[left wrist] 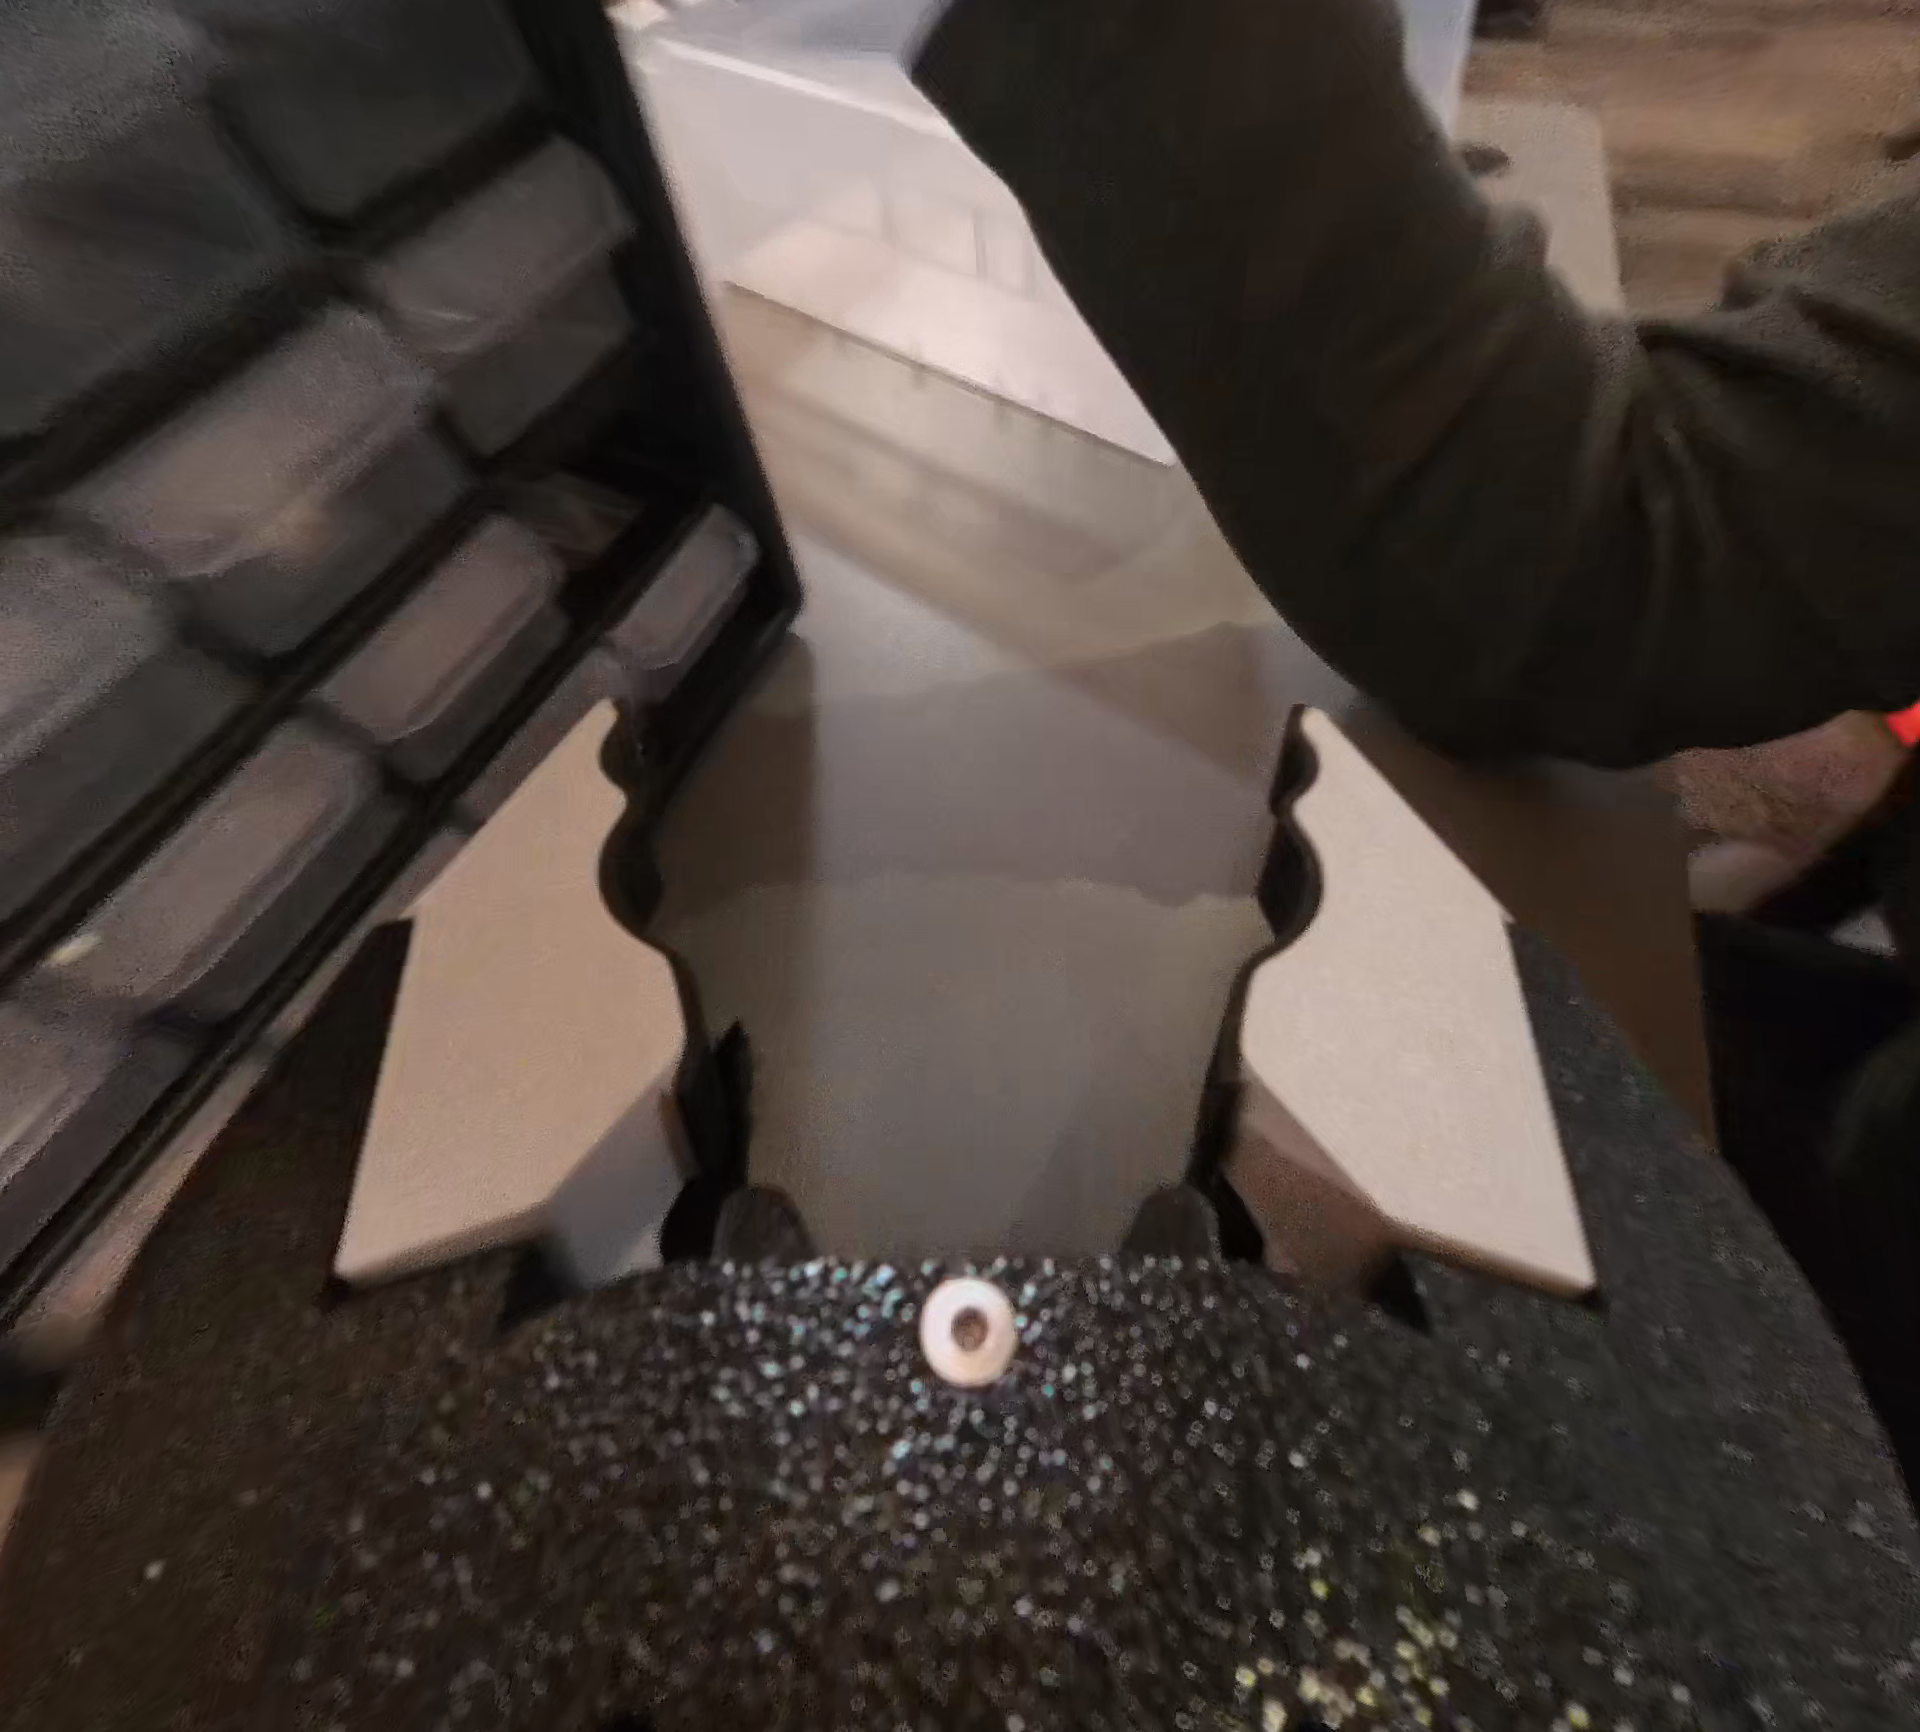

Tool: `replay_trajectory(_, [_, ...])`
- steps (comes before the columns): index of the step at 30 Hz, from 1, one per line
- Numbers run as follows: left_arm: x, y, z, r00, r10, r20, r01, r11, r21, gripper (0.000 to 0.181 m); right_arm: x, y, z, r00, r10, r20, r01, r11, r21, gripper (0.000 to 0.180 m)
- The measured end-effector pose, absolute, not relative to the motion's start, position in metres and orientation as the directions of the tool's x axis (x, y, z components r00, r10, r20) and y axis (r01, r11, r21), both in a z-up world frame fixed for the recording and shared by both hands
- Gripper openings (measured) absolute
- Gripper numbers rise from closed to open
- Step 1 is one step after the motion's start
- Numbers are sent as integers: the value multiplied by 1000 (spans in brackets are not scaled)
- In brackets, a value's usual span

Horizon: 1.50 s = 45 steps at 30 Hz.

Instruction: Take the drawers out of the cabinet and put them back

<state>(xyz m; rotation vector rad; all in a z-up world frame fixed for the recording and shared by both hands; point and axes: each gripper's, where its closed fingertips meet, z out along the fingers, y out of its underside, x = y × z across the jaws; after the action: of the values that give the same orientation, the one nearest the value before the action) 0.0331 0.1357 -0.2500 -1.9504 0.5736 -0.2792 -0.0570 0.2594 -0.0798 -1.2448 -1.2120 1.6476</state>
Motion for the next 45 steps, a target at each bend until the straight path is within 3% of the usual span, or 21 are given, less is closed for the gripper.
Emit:
replay_trajectory(3, [-27, 98, -209, 957, -280, -69, -168, -347, -923, 113, -57, 259, -80, -266, 923, -278, -13, -292, -956, 11])
replay_trajectory(5, [-97, 68, -188, 998, 5, -60, -54, -373, -926, 104, -57, 260, -80, -265, 923, -278, -14, -292, -956, 11])
replay_trajectory(7, [-177, 30, -178, 949, 311, -53, 76, -390, -918, 97, -57, 260, -80, -263, 924, -278, -13, -292, -956, 11])
replay_trajectory(10, [-269, -17, -186, 840, 529, -125, 169, -472, -865, 91, -57, 260, -80, -262, 924, -278, -14, -292, -956, 11])
replay_trajectory(12, [-303, -26, -208, 852, 472, -224, 137, -616, -776, 93, -57, 260, -79, -260, 925, -277, -15, -291, -957, 11])
replay_trajectory(14, [-316, -21, -240, 906, 243, -347, -36, -772, -635, 124, -57, 260, -80, -259, 925, -277, -15, -290, -957, 11])
replay_trajectory(16, [-305, -5, -255, 959, 39, -282, -155, -761, -630, 119, -58, 260, -80, -258, 926, -275, -15, -289, -957, 11])
replay_trajectory(21, [-295, 2, -265, 982, -148, -120, -190, -797, -574, 98, -58, 260, -79, -259, 926, -275, -17, -289, -957, 11])
replay_trajectory(27, [-309, -1, -264, 993, -108, 45, -61, -808, -587, 87, -57, 260, -79, -264, 924, -277, -18, -292, -956, 11])
replay_trajectory(30, [-317, 3, -233, 988, -74, 134, 48, -681, -730, 77, -57, 260, -79, -270, 921, -280, -20, -296, -955, 11])
replay_trajectory(32, [-339, -5, -227, 992, 3, 123, 95, -657, -748, 76, -57, 260, -79, -272, 920, -283, -21, -299, -954, 11])
replay_trajectory(36, [-365, -42, -285, 996, -19, -89, -60, -874, -482, 68, -57, 261, -79, -267, 922, -281, -22, -298, -954, 11])
replay_trajectory(39, [-373, -45, -304, 962, -124, -242, -210, -904, -372, 58, -58, 261, -79, -264, 923, -280, -23, -297, -955, 11])
replay_trajectory(43, [-378, -49, -330, 946, -181, -269, -248, -939, -240, 55, -58, 261, -79, -259, 925, -277, -23, -293, -956, 10])
replay_trajectory(45, [-380, -53, -342, 946, -180, -271, -237, -952, -196, 41, -58, 262, -79, -260, 925, -278, -23, -294, -956, 10])
